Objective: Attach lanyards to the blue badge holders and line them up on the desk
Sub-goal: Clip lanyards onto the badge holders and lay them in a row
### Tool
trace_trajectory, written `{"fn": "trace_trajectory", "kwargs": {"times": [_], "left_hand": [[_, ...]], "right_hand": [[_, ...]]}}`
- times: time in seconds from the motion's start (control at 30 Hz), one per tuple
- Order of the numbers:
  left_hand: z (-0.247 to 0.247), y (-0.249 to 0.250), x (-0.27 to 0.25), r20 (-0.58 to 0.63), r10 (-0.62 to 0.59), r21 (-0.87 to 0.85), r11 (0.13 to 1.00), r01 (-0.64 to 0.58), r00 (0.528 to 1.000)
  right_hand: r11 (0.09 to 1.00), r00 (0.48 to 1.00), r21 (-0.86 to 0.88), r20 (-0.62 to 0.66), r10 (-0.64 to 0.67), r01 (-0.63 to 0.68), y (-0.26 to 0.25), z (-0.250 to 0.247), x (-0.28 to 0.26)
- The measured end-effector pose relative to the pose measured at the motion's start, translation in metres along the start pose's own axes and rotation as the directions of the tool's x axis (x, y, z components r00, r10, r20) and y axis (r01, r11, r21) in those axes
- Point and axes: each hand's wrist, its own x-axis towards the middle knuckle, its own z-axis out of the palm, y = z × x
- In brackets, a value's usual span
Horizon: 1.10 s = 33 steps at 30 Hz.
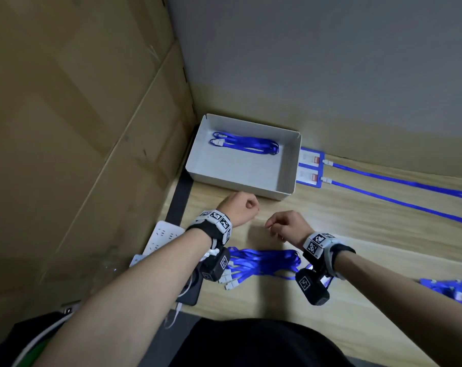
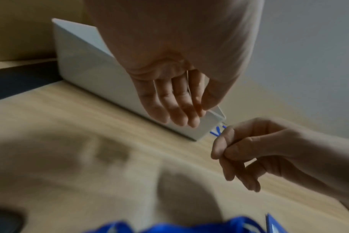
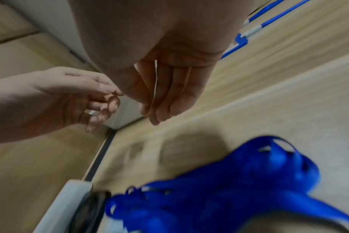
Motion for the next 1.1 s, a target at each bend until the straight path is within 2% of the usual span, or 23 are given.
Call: {"fn": "trace_trajectory", "kwargs": {"times": [0.13,0.23,0.37,0.43,0.53,0.67,0.87,1.0,1.1], "left_hand": [[0.025,-0.026,-0.033,0.12,-0.091,0.161,0.984,0.071,0.989],[0.043,-0.046,-0.052,0.207,-0.164,0.285,0.953,0.101,0.964],[0.061,-0.067,-0.069,0.231,-0.214,0.344,0.93,0.127,0.949],[0.064,-0.072,-0.073,0.23,-0.218,0.344,0.93,0.13,0.949],[0.065,-0.075,-0.072,0.223,-0.203,0.339,0.933,0.12,0.953],[0.066,-0.072,-0.07,0.238,-0.203,0.348,0.931,0.112,0.95],[0.07,-0.074,-0.071,0.208,-0.202,0.35,0.929,0.12,0.957],[0.068,-0.07,-0.07,0.209,-0.205,0.36,0.925,0.12,0.956],[0.066,-0.06,-0.067,0.246,-0.208,0.372,0.922,0.107,0.947]], "right_hand": [[0.949,0.988,-0.299,0.145,-0.055,0.097,0.018,0.031,-0.012],[0.872,0.972,-0.469,0.232,-0.031,0.14,0.029,0.048,-0.023],[0.746,0.964,-0.615,0.218,-0.15,0.255,0.047,0.067,-0.03],[0.721,0.971,-0.651,0.17,-0.165,0.237,0.053,0.074,-0.031],[0.694,0.974,-0.684,0.133,-0.185,0.226,0.053,0.077,-0.032],[0.697,0.969,-0.674,0.141,-0.203,0.245,0.053,0.074,-0.033],[0.639,0.963,-0.722,0.163,-0.214,0.264,0.058,0.071,-0.033],[0.691,0.956,-0.663,0.157,-0.247,0.287,0.056,0.065,-0.031],[0.805,0.96,-0.522,0.169,-0.224,0.28,0.049,0.058,-0.037]]}}
